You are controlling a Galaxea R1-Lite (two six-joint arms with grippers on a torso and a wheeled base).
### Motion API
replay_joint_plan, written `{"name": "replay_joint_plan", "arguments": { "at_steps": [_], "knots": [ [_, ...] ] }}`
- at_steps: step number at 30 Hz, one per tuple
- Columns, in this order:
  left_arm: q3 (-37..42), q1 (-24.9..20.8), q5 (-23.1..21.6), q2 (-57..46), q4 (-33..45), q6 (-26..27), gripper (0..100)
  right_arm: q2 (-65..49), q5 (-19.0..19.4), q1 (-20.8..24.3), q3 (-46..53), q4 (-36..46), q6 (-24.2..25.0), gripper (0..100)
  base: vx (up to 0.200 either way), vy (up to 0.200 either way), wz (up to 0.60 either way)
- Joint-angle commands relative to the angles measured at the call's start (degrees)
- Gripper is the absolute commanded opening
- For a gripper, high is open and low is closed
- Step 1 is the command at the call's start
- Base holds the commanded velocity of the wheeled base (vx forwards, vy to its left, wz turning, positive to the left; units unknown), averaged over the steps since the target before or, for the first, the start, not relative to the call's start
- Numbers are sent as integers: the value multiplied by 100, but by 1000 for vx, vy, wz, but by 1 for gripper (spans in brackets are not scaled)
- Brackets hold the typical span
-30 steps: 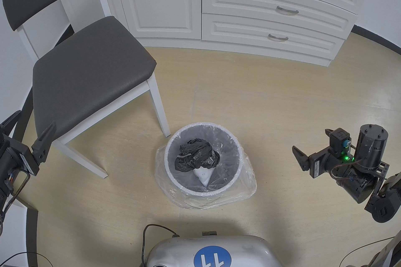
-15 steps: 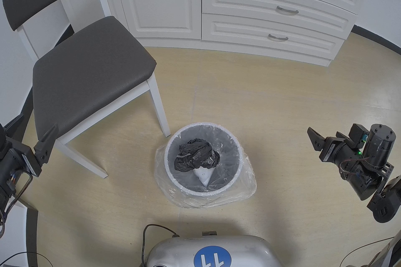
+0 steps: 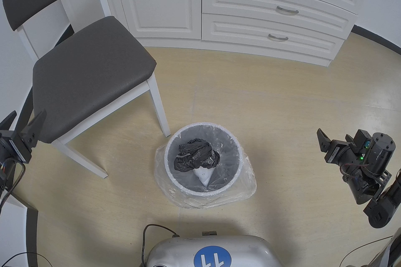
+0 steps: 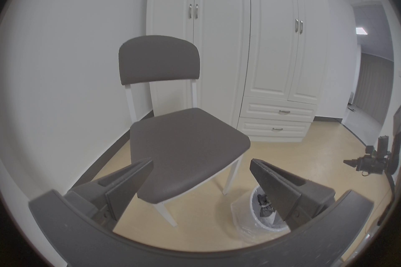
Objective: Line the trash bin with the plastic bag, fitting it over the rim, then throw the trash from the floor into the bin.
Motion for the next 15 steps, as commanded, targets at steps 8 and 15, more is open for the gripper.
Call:
{"name": "replay_joint_plan", "arguments": {
  "at_steps": [8,15],
  "knots": [
    [-453,32,-56,-1256,85,64,100,-1316,-129,-37,16,-107,-190,100,0,0,0],
    [-550,41,-47,-1590,103,64,100,-2309,-129,-90,500,-107,-586,100,0,0,0]
  ]
}}
